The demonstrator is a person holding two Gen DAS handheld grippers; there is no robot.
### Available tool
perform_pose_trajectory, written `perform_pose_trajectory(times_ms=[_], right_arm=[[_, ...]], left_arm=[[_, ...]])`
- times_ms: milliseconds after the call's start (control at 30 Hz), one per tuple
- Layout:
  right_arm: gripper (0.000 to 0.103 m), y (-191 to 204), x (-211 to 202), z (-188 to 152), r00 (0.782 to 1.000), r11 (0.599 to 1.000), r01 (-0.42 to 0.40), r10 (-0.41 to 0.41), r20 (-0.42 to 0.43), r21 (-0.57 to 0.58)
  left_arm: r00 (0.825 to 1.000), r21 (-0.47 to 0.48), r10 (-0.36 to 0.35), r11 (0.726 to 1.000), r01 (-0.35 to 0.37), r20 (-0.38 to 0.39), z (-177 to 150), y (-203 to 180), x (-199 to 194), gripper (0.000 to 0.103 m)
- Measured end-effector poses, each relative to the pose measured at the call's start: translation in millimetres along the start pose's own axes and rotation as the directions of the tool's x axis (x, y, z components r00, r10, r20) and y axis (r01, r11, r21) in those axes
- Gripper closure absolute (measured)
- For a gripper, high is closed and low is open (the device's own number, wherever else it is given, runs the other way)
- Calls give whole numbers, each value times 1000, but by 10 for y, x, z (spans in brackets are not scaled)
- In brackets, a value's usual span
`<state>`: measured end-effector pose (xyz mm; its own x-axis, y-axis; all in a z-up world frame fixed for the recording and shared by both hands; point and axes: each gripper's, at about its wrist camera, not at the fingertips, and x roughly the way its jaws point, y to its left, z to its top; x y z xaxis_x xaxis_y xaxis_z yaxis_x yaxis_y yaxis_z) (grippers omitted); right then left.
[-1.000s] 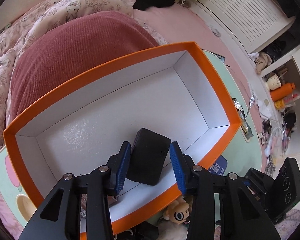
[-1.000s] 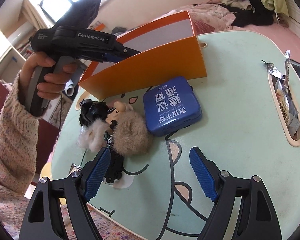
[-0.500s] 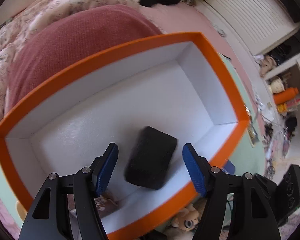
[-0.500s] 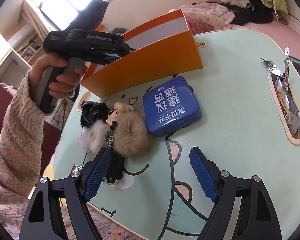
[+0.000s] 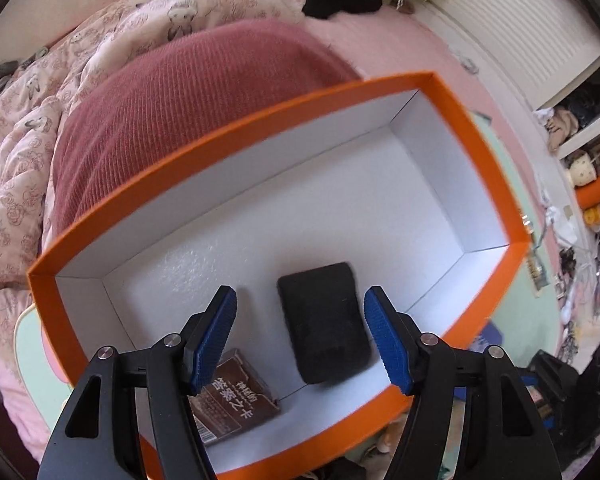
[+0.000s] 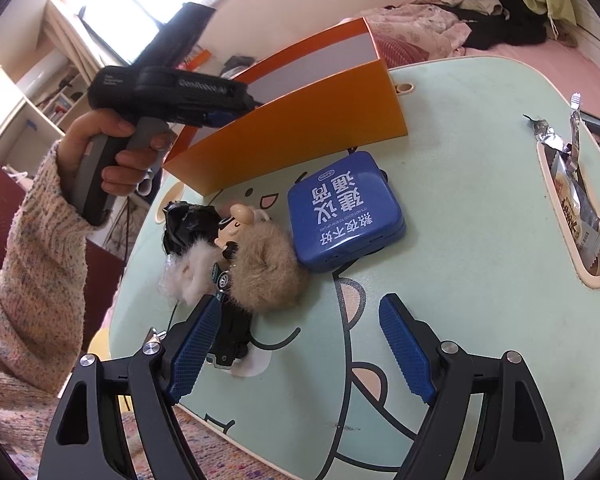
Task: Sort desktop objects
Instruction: 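Carry the black block out and set it beside the plastic item, open left gripper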
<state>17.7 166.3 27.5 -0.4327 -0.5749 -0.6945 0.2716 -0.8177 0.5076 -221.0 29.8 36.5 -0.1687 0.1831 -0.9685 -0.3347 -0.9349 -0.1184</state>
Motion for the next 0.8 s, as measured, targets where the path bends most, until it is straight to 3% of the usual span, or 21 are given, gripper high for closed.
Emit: perform_pose_trajectory(times_ms=[100, 133, 367, 467, 567, 700, 800], right_arm=[[22, 5, 4, -2, 1000, 1000, -2, 2, 0, 0], [22, 5, 5, -1, 1000, 1000, -2, 2, 0, 0], [22, 4, 6, -17, 1000, 1000, -5, 5, 1, 3], [22, -5, 2, -12, 1000, 1000, -4, 4, 2, 4], [22, -16, -11, -14, 1000, 1000, -2, 2, 6, 8], [22, -23, -18, -13, 1000, 1000, -5, 4, 12, 13], [22, -21, -19, -14, 1000, 1000, -3, 3, 12, 11]], left_arm=[[1000, 18, -10, 1000, 9, 24, -9, -5, 2, 48], [999, 16, -33, 999, 32, 24, -13, -11, -8, 62], [997, 29, -40, 999, 38, 58, -84, -90, -63, 61], [991, 30, -46, 999, 42, 125, -88, -62, -159, 61], [973, 11, -94, 996, 94, 210, -132, 38, -391, 61], [934, 32, -136, 991, 133, 331, -248, -41, -902, 61], [905, 69, -143, 990, 126, 401, -548, -88, -1247, 61]])
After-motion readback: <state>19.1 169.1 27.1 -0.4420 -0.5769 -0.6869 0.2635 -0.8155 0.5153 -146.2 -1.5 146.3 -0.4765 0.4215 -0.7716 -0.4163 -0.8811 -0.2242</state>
